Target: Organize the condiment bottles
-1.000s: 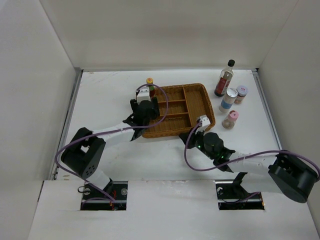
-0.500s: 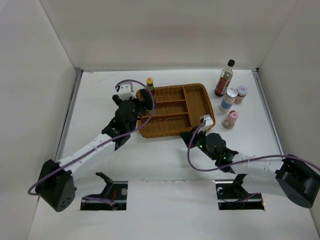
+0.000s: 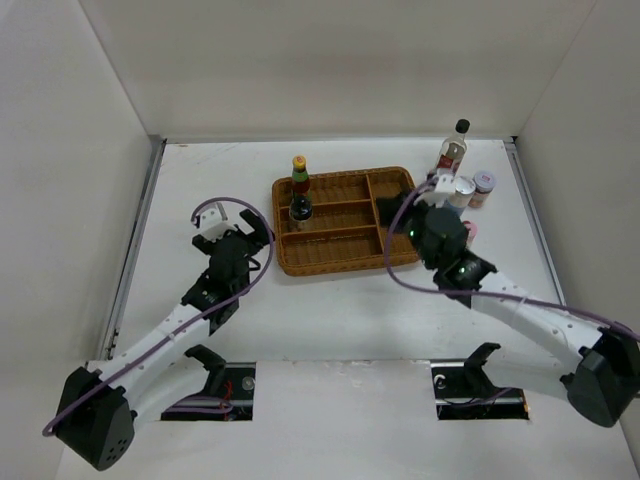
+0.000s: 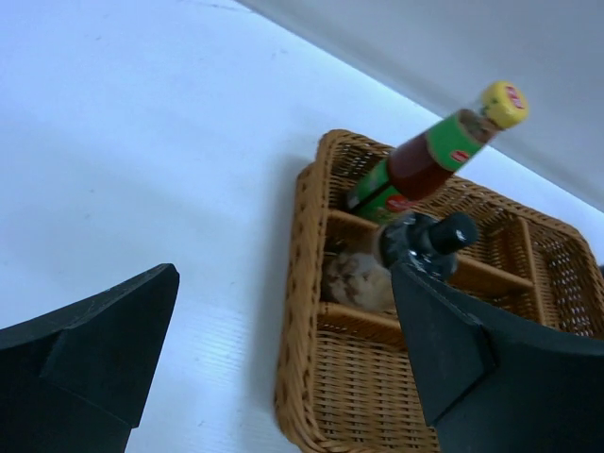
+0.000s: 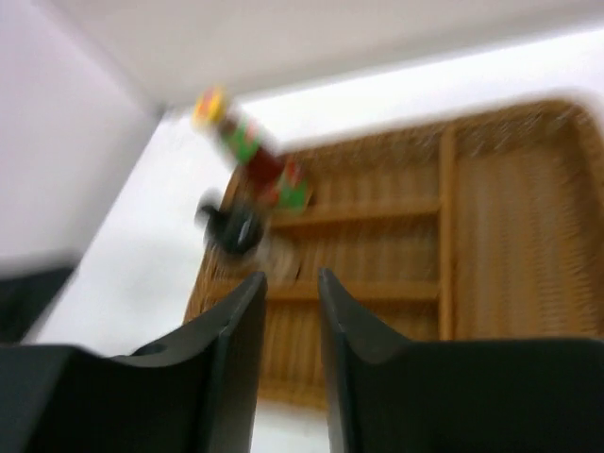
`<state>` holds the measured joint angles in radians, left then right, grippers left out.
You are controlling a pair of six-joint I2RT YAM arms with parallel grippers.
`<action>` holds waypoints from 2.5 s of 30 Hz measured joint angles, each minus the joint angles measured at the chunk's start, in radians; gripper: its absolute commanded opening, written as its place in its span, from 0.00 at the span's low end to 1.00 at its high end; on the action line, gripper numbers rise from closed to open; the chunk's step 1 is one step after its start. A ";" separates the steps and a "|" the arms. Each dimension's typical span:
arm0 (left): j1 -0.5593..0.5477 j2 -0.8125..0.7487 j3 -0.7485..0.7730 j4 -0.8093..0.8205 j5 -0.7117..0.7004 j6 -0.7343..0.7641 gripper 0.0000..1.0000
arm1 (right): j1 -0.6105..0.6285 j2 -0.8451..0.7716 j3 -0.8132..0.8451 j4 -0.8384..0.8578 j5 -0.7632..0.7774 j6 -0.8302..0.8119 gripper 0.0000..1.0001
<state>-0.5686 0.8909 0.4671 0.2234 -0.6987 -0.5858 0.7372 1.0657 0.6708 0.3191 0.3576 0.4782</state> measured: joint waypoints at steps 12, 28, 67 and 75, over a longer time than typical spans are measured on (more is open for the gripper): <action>0.241 -0.062 -0.132 -0.030 0.166 -0.108 1.00 | -0.452 0.379 0.550 -0.244 0.148 -0.171 0.93; 0.279 0.057 -0.164 0.072 0.319 -0.148 1.00 | -0.575 0.763 0.945 -0.444 0.176 -0.296 0.92; 0.285 0.079 -0.207 0.193 0.378 -0.148 1.00 | -0.414 0.738 1.018 -0.285 0.158 -0.506 0.18; 0.286 0.078 -0.208 0.194 0.386 -0.148 1.00 | -0.333 0.687 0.931 -0.230 0.157 -0.497 0.19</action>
<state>-0.2821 0.9688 0.2592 0.4171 -0.3126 -0.7341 0.4038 1.7523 1.6020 0.0891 0.5148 -0.0189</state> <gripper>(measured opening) 0.997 0.431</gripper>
